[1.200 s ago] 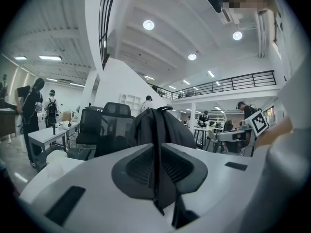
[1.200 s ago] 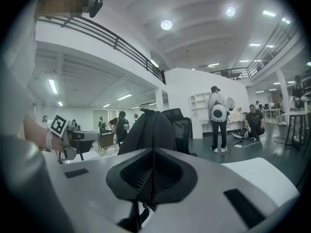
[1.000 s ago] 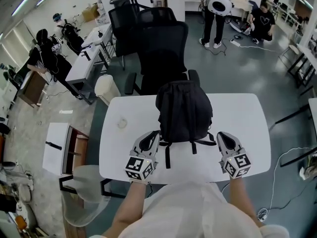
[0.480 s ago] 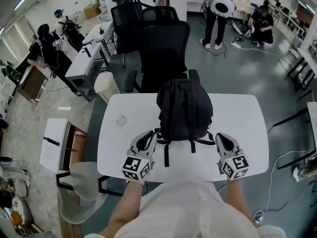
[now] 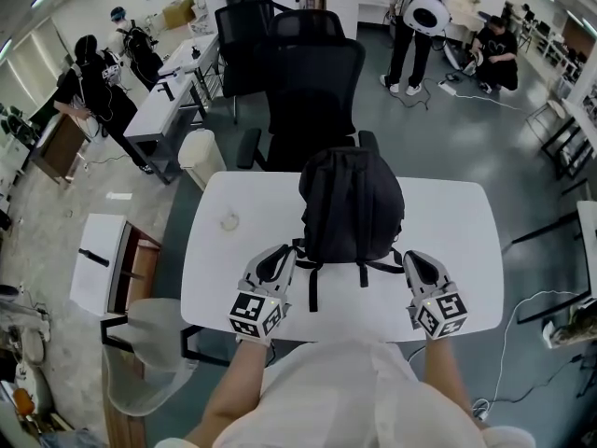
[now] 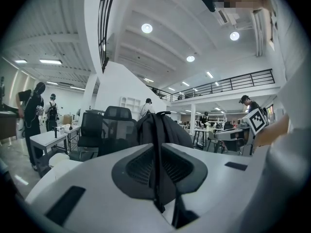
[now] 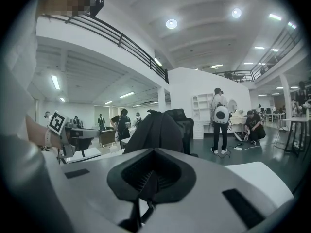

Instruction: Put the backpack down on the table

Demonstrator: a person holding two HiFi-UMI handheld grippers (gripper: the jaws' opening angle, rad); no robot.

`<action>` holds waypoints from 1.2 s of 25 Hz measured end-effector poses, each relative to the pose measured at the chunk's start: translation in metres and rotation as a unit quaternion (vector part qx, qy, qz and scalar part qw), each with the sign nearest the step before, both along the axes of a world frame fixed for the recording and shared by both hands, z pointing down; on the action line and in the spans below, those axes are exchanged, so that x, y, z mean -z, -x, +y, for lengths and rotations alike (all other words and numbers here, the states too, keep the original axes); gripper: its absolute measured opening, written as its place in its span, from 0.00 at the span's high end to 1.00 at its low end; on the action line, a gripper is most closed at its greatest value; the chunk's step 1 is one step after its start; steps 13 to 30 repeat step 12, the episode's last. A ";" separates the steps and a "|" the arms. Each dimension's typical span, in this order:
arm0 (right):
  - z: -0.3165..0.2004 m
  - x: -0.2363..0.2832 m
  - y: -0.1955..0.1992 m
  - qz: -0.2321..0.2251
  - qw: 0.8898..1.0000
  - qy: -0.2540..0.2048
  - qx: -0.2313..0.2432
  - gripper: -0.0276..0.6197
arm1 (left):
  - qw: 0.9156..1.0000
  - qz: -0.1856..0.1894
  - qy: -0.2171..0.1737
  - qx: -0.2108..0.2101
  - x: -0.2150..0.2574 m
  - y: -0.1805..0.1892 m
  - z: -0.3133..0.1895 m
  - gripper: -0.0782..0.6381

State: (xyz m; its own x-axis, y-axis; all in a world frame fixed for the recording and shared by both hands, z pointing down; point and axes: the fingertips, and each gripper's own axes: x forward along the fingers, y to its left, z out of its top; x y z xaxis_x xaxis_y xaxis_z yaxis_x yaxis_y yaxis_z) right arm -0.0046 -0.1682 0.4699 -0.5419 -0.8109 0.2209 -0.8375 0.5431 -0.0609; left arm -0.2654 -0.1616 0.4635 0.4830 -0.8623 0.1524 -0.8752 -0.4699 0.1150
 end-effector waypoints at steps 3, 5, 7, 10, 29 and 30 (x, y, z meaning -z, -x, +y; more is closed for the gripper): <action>0.002 0.000 0.000 0.001 1.000 0.001 0.002 0.93 | 1.000 0.002 0.000 0.000 0.000 0.000 0.002 0.80; 0.002 0.001 0.000 0.001 1.000 0.001 0.003 0.93 | 1.000 0.003 0.001 0.001 0.000 -0.001 0.002 0.80; 0.003 0.001 0.000 0.001 1.000 0.000 0.004 0.93 | 1.000 0.004 0.001 0.002 -0.001 -0.001 0.003 0.80; 0.005 0.003 0.000 0.002 1.000 -0.002 0.004 0.93 | 1.000 0.005 0.000 0.001 0.000 -0.002 0.004 0.80; 0.006 0.004 0.000 0.002 1.000 -0.003 0.005 0.93 | 1.000 0.005 -0.001 0.000 0.000 -0.002 0.006 0.80; 0.006 0.004 0.000 0.002 1.000 -0.003 0.005 0.93 | 1.000 0.005 -0.001 0.000 0.000 -0.002 0.006 0.80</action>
